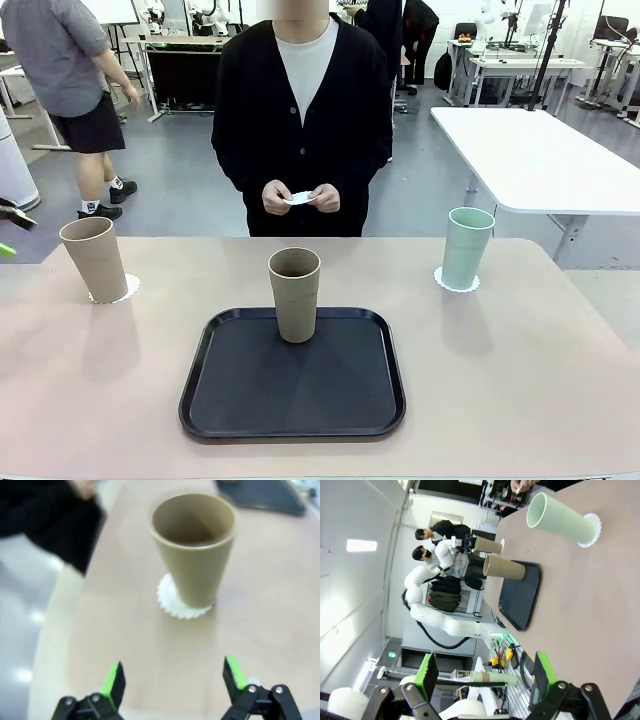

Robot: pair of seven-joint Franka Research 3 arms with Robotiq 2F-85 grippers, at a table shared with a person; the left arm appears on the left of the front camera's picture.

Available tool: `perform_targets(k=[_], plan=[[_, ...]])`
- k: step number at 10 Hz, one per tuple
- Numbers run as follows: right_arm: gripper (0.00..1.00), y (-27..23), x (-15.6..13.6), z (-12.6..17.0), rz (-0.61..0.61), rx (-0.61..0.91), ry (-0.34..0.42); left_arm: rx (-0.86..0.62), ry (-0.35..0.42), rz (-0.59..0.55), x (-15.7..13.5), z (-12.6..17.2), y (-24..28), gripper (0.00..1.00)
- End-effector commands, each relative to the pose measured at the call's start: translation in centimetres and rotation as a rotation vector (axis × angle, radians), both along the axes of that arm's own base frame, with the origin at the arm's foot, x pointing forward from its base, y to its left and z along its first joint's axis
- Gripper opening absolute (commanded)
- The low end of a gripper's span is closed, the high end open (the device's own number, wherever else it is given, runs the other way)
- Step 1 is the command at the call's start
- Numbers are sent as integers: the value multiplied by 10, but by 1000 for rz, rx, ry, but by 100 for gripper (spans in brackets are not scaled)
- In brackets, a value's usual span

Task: Place coasters on the table and set cups on them.
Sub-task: Take one Reusable plastic cup from the Flat Tray and place it on a coaster set by the human.

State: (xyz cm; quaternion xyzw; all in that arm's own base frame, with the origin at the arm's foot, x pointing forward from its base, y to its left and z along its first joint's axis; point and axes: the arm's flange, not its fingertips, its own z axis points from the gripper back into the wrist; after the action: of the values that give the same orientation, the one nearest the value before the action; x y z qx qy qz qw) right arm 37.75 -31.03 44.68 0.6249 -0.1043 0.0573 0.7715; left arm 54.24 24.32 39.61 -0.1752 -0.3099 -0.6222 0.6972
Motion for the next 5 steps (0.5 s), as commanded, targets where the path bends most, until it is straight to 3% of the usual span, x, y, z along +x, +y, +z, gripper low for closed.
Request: perform_targets(k=[1,3,5], plan=[[100,1,-1,2,0,-4,1,110,57,199,-44,63,-41,100],[100,1,-1,2,0,-4,1,240,164,324,-70,124,-68,100],[100,1,-1,2,0,-4,1,396,200,385,-83,150,-91,100]])
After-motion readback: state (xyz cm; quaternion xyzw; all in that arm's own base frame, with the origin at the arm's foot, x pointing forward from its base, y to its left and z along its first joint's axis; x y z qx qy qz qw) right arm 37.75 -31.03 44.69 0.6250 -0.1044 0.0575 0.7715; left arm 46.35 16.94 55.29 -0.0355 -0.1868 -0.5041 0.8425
